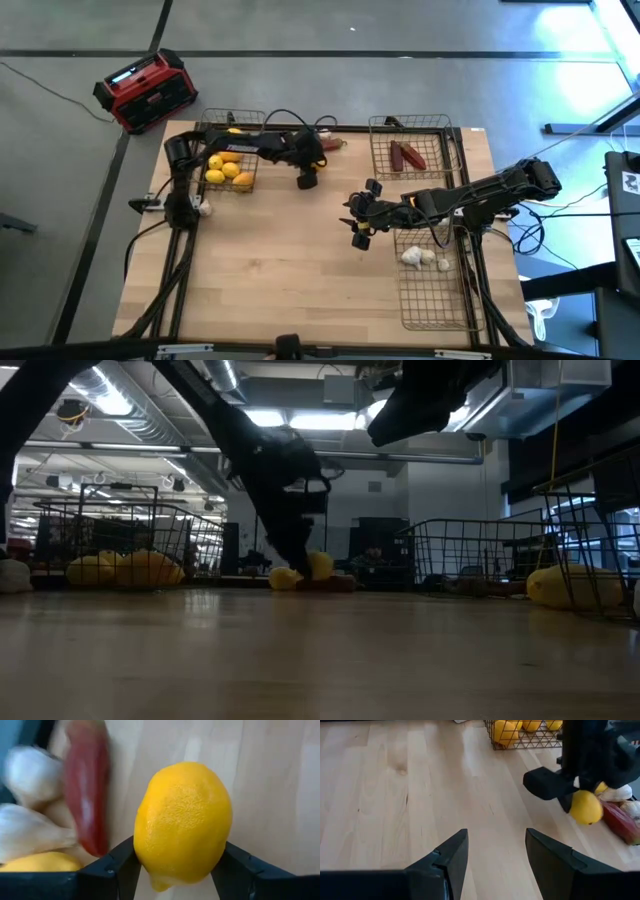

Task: Sort produce into baskets
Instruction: Put the yellow lemon into the top left wire basket

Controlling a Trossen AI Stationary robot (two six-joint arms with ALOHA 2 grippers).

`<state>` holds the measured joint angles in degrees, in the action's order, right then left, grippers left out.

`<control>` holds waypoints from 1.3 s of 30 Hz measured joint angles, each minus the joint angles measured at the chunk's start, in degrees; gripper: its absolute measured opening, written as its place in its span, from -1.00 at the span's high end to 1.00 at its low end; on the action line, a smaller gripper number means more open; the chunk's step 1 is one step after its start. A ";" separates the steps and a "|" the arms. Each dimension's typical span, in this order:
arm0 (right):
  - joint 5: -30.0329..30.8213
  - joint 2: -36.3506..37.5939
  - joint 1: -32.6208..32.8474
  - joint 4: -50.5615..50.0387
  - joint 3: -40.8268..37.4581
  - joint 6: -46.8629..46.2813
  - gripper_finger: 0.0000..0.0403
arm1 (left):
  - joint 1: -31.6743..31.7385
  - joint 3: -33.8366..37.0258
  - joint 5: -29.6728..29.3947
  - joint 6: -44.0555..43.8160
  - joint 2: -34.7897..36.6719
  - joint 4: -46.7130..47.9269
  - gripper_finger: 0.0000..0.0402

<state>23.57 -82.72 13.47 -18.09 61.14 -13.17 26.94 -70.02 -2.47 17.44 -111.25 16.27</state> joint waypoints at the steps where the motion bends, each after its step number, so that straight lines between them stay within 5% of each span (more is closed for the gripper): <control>1: 0.00 0.00 0.00 0.02 0.00 0.00 0.04 | -0.18 0.00 -0.31 -0.21 0.83 0.03 0.01; 21: 0.00 0.00 0.00 -0.12 0.00 -1.62 0.04 | 0.88 0.35 -11.69 -2.69 27.83 16.64 -0.01; 39: -0.02 0.00 0.00 0.12 0.00 -1.77 0.04 | 14.50 13.10 -15.47 -15.37 44.61 19.14 -0.01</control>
<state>23.55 -82.72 13.47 -17.97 61.14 -14.94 41.44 -56.92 -17.95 2.07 -66.65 35.41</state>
